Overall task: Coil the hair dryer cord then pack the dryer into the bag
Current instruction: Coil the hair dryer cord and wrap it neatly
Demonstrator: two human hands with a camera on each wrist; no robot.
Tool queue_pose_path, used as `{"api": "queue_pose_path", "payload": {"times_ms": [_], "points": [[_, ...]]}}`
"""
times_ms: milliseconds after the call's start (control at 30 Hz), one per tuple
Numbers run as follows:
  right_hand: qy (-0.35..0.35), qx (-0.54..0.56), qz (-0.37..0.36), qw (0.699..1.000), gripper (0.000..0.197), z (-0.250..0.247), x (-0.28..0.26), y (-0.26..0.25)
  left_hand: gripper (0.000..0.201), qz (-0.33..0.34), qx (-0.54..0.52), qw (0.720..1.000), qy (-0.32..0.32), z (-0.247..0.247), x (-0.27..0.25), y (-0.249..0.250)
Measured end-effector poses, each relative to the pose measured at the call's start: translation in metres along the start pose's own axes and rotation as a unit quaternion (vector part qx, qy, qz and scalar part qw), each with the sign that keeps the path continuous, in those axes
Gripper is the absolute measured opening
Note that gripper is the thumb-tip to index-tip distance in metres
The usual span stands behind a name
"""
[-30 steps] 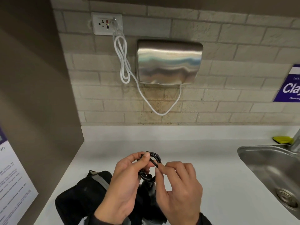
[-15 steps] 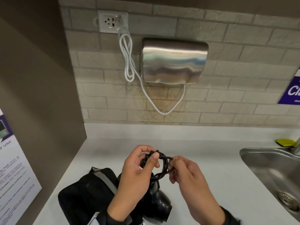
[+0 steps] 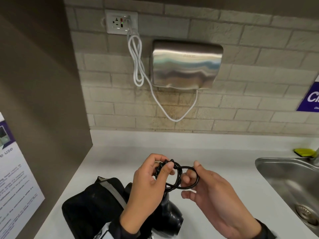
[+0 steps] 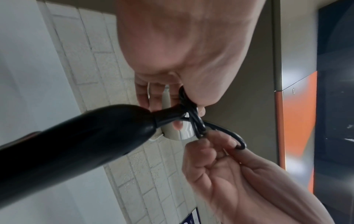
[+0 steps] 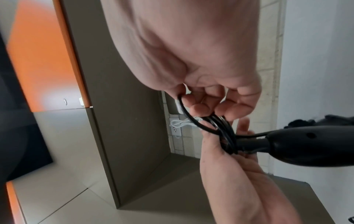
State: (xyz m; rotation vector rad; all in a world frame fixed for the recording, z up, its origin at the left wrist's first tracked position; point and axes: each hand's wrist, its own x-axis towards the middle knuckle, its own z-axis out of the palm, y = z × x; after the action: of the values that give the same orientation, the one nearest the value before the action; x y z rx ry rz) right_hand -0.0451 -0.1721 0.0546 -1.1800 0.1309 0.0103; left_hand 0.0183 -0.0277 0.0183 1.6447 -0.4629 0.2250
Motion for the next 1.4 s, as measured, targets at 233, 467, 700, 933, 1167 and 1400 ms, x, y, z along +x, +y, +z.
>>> {"api": "queue_pose_path", "payload": {"times_ms": [233, 467, 700, 933, 1167, 1400], "points": [[-0.08, -0.02, -0.029, 0.996, 0.039, -0.009, -0.003, 0.003, 0.003, 0.002, 0.003, 1.0, 0.006, -0.001, -0.001, -0.002], [-0.039, -0.201, -0.043, 0.978, 0.06, -0.02, -0.009, 0.001, 0.005, -0.007, 0.015, 1.0, 0.001, 0.0, -0.001, -0.001], [-0.029, -0.408, -0.06, 0.911, 0.026, -0.015, -0.014, 0.0, 0.007, -0.011, -0.006, 1.0, 0.012, 0.003, -0.002, -0.001], [0.015, -0.335, -0.1, 0.937, 0.006, -0.012, -0.011, 0.003, 0.014, 0.017, -0.009, 0.999, 0.035, 0.002, -0.005, -0.003], [-0.057, -0.117, -0.025, 0.991, 0.011, -0.013, -0.014, -0.007, 0.02, -0.022, -0.106, 0.994, 0.021, 0.003, -0.003, -0.006], [-0.086, 0.139, 0.032, 0.986, 0.044, -0.025, -0.019, -0.021, 0.039, -0.09, -0.212, 0.973, 0.019, -0.001, 0.005, -0.009]]}}
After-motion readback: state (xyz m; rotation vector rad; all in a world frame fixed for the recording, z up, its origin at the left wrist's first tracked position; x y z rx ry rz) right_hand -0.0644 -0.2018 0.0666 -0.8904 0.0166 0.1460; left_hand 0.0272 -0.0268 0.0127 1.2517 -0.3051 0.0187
